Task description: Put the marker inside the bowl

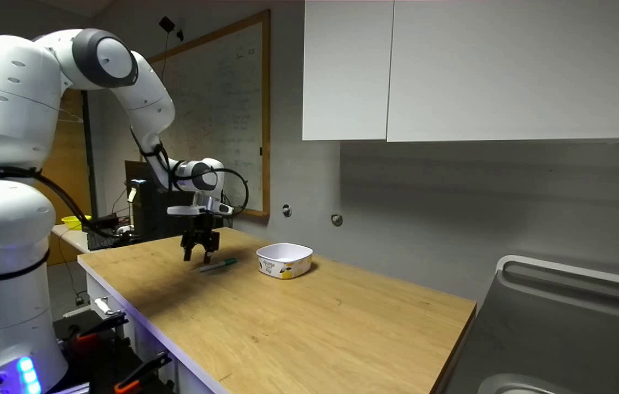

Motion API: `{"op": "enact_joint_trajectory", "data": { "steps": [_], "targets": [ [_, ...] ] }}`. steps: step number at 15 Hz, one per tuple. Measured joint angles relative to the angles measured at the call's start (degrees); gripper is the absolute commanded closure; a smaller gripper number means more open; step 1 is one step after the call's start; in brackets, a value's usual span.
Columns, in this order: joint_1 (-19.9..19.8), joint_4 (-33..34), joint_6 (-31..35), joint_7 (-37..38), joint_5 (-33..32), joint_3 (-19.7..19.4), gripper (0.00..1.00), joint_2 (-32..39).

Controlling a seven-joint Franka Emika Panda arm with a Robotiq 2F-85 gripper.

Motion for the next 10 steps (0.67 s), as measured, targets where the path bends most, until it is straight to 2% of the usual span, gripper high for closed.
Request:
{"op": "enact_joint_trajectory", "data": {
  "steps": [10],
  "targets": [
    [2.54, 5.15, 1.09, -0.01, 0.98, 0.2, 0.0, 2.89]
  ]
}}
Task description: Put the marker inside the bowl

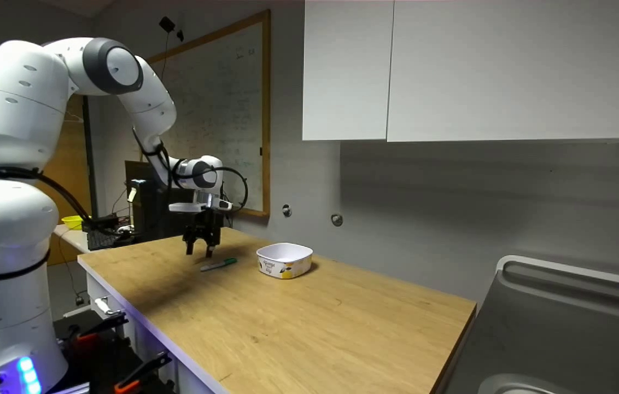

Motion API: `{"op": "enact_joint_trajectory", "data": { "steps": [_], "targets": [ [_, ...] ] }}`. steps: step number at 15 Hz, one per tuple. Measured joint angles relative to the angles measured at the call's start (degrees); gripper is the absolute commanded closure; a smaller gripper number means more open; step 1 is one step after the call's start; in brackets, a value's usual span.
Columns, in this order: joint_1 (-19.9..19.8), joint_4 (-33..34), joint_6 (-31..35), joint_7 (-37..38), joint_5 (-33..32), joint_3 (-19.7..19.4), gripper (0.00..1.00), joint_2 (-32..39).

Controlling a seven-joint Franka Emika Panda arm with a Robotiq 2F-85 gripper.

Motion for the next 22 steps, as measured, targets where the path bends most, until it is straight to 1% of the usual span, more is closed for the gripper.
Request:
{"op": "enact_joint_trajectory", "data": {
  "steps": [3, 9, 10, 11, 13, 14, 16, 17, 19, 21, 22],
  "targets": [
    [-0.01, 1.69, -0.02, 0.0, -0.62, -0.45, 0.0, 1.5],
    [-0.54, 4.18, -0.08, -0.02, -2.75, -3.15, 0.0, 5.65],
    [-0.66, 4.58, -0.09, -0.05, -2.78, -3.43, 0.25, 6.14],
    [-0.76, 4.96, -0.13, -0.1, -2.81, -3.62, 0.25, 6.54],
    [-0.78, 5.65, -0.21, -0.14, -2.88, -3.81, 0.4, 7.02],
    [-0.77, 5.91, -0.24, -0.14, -2.88, -3.81, 0.5, 7.09],
    [-0.74, 6.36, -0.28, -0.14, -2.88, -3.81, 0.64, 7.09],
    [-0.74, 6.64, -0.31, -0.14, -2.88, -3.81, 0.73, 7.09],
    [-0.74, 7.13, -0.32, -0.22, -2.86, -3.81, 0.87, 7.09],
    [-0.74, 7.5, -0.32, -0.37, -2.8, -3.8, 0.9, 7.09],
    [-0.74, 7.67, -0.38, -0.43, -2.77, -3.8, 0.87, 7.03]
  ]
}}
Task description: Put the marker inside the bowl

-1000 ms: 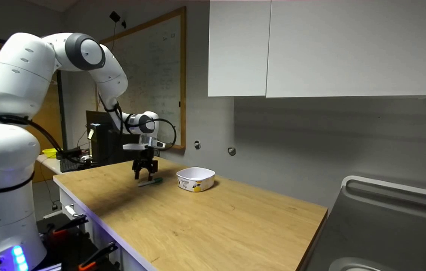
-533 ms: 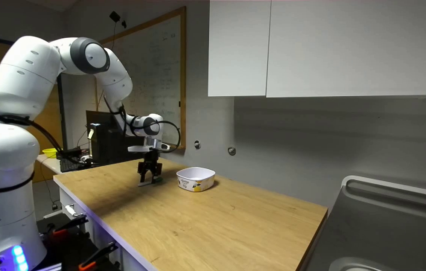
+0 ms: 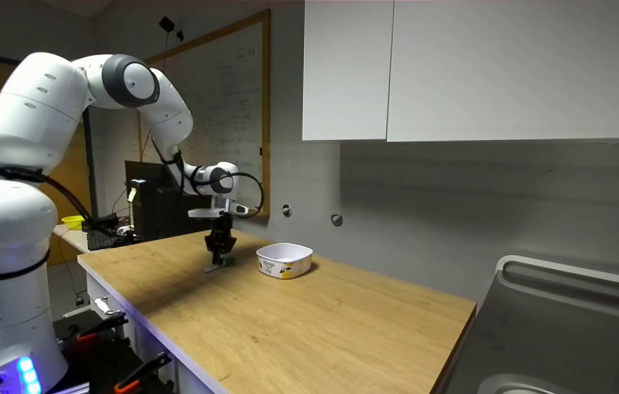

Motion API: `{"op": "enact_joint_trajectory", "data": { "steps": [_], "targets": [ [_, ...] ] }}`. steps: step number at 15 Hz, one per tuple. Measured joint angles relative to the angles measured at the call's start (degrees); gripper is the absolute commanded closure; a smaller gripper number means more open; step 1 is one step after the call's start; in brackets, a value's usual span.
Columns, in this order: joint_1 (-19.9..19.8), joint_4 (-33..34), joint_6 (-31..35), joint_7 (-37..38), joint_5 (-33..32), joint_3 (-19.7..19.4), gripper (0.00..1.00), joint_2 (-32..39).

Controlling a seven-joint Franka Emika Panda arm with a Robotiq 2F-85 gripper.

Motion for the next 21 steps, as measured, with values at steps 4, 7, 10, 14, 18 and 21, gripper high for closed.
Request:
{"op": "enact_joint_trajectory", "data": {
  "steps": [4, 7, 10, 14, 18, 21],
  "targets": [
    [0.0, 0.77, -0.14, -0.72, 0.05, 0.01, 0.64, -0.22],
    [0.01, 0.78, -0.35, -1.48, -0.04, 0.01, 0.57, -0.13],
    [0.02, 0.78, -1.12, -2.12, -0.11, 0.01, 0.42, -0.05],
    [0.04, 0.78, -1.84, -2.66, -0.13, 0.01, 0.11, 0.5],
    [0.03, 0.78, -1.88, -2.9, -0.17, 0.01, 0.0, 1.27],
    [-0.01, 0.78, -1.87, -2.96, -0.19, 0.0, 0.27, 1.92]
  ]
}}
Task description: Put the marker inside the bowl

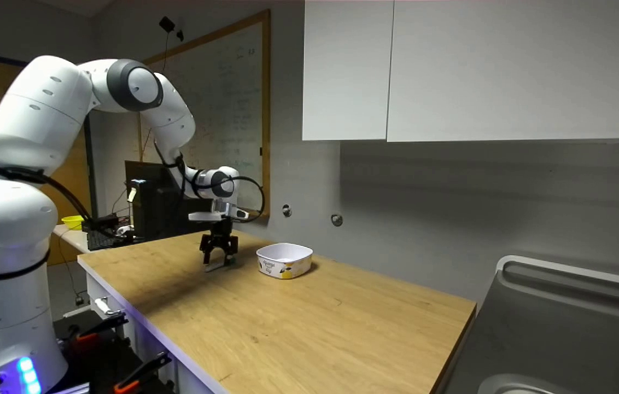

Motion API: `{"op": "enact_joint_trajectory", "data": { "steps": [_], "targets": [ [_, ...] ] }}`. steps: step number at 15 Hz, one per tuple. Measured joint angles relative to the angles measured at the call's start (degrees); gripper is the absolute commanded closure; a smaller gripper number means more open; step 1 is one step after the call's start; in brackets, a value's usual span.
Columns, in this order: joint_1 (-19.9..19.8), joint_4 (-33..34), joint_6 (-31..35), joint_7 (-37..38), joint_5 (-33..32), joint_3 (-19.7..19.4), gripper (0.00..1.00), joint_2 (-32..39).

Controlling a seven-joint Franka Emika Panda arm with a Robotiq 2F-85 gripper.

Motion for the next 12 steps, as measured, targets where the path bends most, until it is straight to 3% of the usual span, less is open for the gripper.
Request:
{"op": "enact_joint_trajectory", "data": {
  "steps": [8, 12],
  "targets": [
    [0.2, 0.43, 0.02, -0.14, -0.09, 0.01, 0.88, 0.21],
    [0.13, 0.44, -0.13, -0.16, -0.21, 0.0, 0.88, -0.35]
  ]
}}
